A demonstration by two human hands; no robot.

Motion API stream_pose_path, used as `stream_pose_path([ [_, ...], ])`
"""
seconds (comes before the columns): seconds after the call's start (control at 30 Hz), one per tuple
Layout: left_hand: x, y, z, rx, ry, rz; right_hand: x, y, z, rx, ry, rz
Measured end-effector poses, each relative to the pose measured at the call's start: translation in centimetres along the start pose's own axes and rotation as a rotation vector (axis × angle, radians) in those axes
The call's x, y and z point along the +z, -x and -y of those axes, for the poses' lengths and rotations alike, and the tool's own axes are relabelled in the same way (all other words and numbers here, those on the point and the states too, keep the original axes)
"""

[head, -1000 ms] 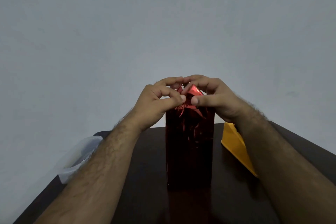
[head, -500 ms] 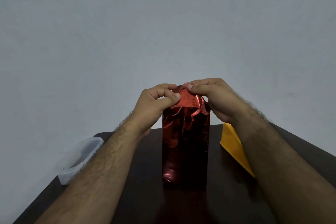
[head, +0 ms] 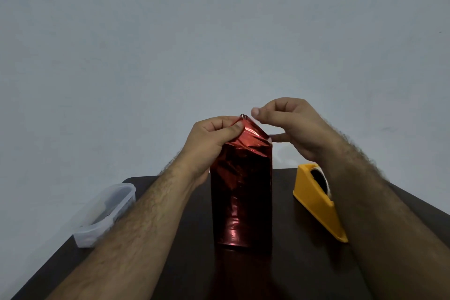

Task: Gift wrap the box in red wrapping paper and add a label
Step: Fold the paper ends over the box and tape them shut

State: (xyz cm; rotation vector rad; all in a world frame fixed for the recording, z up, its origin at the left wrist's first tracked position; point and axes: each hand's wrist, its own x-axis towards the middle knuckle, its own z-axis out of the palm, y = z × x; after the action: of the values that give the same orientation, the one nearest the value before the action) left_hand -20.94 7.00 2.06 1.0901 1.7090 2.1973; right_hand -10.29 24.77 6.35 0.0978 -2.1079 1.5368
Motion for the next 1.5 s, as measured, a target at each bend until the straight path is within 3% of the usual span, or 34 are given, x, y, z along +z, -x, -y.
stream_pose_path([
  [0.27, 0.7, 0.2, -0.4, -0.005, 0.006, -0.105, -1.3, 0.2, 0.6, 0.061, 0.237, 0.094],
  [0.67, 0.3, -0.2, 0.6, 0.089, 0.004, -0.089, -0.9, -0.5, -0.2, 0.130, 0.009, 0.065],
  [0.8, -0.2, -0.1, 1.1, 0.179, -0.048, -0.075, -0.9, -0.4, -0.3, 0.212, -0.037, 0.018],
  [0.93, -0.7, 0.4, 0.3, 0.155, -0.045, -0.063, -0.6, -0.4, -0.5, 0.278, -0.059, 0.012],
  [1.13, -2.3, 0.7, -1.8, 0.376, -0.597, -0.085, 0.1, 0.0, 0.1, 0.380, -0.065, 0.002],
  [1.23, -1.9, 1.3, -3.6, 0.321, -0.826, -0.023, 0.6, 0.3, 0.4, 0.386, -0.003, -0.002],
  [1.33, -1.1, 1.7, -4.1, 0.206, -0.896, 0.050, 1.2, 0.5, 0.7, 0.383, -0.051, 0.043],
  [1.5, -2.0, 1.4, -4.6, 0.166, -0.824, 0.029, 1.7, 0.4, 1.0, 0.338, -0.180, 0.140],
])
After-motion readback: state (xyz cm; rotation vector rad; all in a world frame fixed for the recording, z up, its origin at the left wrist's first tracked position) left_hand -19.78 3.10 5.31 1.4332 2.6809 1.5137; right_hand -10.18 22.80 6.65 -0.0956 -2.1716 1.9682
